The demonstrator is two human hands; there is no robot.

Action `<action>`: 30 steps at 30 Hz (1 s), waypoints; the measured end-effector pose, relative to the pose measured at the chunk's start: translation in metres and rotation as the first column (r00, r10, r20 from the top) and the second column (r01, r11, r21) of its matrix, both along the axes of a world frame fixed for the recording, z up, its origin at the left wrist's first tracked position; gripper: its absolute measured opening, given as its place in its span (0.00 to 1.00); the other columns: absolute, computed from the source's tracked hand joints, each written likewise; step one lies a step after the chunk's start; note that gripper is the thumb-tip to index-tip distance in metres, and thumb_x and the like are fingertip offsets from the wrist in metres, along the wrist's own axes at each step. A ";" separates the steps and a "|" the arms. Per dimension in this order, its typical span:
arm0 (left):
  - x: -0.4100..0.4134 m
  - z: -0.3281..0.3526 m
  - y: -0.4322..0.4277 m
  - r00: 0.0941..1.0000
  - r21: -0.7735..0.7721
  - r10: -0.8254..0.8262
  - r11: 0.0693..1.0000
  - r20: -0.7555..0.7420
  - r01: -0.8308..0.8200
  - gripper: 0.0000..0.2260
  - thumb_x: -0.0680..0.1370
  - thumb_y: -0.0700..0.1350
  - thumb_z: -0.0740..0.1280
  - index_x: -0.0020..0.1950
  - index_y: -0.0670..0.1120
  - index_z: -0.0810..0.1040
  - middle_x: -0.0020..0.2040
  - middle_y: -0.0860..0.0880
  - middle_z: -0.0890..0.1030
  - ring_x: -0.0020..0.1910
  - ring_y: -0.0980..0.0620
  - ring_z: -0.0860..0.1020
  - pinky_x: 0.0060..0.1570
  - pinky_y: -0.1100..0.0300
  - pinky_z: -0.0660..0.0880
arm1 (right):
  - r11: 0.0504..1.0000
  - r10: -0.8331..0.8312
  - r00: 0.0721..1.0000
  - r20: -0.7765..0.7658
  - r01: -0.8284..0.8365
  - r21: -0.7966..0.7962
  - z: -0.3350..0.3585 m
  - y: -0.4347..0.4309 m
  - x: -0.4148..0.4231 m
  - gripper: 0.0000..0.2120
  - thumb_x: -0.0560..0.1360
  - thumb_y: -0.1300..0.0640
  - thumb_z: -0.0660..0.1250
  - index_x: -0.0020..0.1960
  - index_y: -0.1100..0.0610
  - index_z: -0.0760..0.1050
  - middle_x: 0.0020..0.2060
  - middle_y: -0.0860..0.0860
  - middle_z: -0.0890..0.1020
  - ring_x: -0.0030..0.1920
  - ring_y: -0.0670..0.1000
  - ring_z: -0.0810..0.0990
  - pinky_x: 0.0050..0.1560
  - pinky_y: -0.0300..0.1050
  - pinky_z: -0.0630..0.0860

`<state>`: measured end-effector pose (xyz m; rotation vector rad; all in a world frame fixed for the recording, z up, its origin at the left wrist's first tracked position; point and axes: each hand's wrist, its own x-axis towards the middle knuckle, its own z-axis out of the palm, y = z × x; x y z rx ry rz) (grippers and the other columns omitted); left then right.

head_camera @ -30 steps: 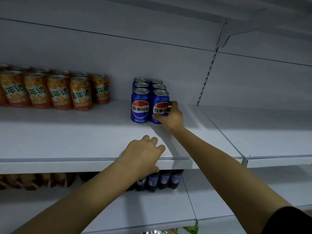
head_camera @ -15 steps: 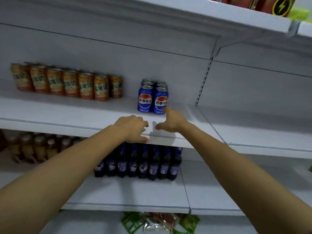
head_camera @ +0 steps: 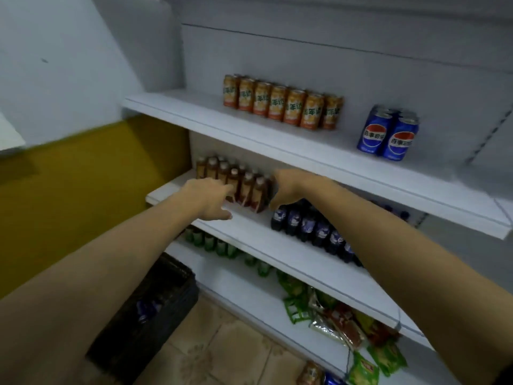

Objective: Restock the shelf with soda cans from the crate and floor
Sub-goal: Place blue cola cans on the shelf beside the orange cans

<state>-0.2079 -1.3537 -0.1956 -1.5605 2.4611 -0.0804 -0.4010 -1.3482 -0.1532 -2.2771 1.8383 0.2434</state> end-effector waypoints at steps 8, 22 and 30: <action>0.182 -0.062 0.038 0.958 0.161 0.281 0.944 0.064 -0.288 0.28 0.76 0.63 0.62 0.71 0.50 0.64 0.63 0.46 0.73 0.61 0.44 0.73 0.50 0.52 0.75 | 0.966 0.216 0.976 0.042 -0.219 0.139 -0.064 -0.022 0.188 0.37 0.72 0.47 0.72 0.73 0.57 0.60 0.68 0.56 0.69 0.64 0.57 0.71 0.61 0.52 0.73; 0.415 -0.218 0.030 0.828 0.607 0.560 0.648 0.031 -0.461 0.30 0.79 0.59 0.62 0.77 0.48 0.57 0.69 0.45 0.70 0.65 0.46 0.71 0.58 0.54 0.73 | 0.845 0.049 0.977 0.207 -0.151 0.513 -0.275 -0.036 0.382 0.37 0.70 0.48 0.73 0.73 0.57 0.60 0.65 0.56 0.72 0.62 0.56 0.74 0.55 0.44 0.71; 0.425 -0.327 -0.052 0.808 0.753 0.589 0.522 0.023 -0.402 0.31 0.77 0.60 0.64 0.75 0.49 0.60 0.66 0.46 0.72 0.62 0.47 0.73 0.59 0.54 0.73 | 0.664 -0.443 0.836 0.323 0.064 0.745 -0.400 -0.095 0.391 0.29 0.73 0.49 0.71 0.69 0.57 0.65 0.65 0.55 0.72 0.63 0.56 0.73 0.63 0.49 0.72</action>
